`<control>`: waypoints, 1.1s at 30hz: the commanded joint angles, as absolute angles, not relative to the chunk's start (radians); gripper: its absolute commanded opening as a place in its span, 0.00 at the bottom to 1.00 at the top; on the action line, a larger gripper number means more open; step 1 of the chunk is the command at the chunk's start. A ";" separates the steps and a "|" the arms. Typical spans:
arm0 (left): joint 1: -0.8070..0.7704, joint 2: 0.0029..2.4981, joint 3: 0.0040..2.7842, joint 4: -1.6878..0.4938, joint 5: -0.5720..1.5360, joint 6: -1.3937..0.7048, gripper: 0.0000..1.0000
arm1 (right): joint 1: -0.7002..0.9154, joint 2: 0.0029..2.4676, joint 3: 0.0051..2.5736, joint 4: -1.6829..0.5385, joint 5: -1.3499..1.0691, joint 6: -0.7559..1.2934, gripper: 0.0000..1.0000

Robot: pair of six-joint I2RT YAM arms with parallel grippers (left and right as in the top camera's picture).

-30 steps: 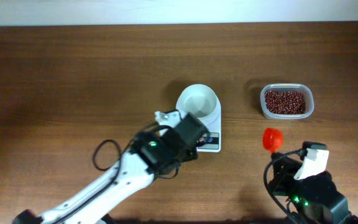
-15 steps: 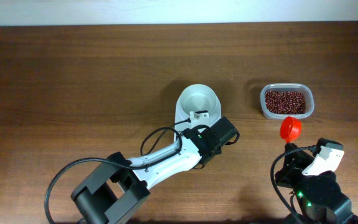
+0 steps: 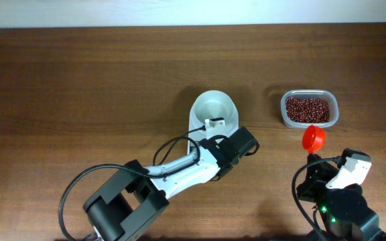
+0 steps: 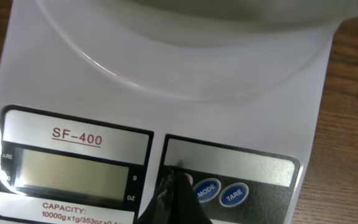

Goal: Scoop and weigh 50g on scale

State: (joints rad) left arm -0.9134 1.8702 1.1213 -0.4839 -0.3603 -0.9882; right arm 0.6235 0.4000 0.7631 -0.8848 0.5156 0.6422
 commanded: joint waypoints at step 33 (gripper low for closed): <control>-0.885 1.455 1.100 -0.710 -0.258 -0.767 0.02 | 0.627 0.397 0.778 -0.882 0.536 0.632 0.04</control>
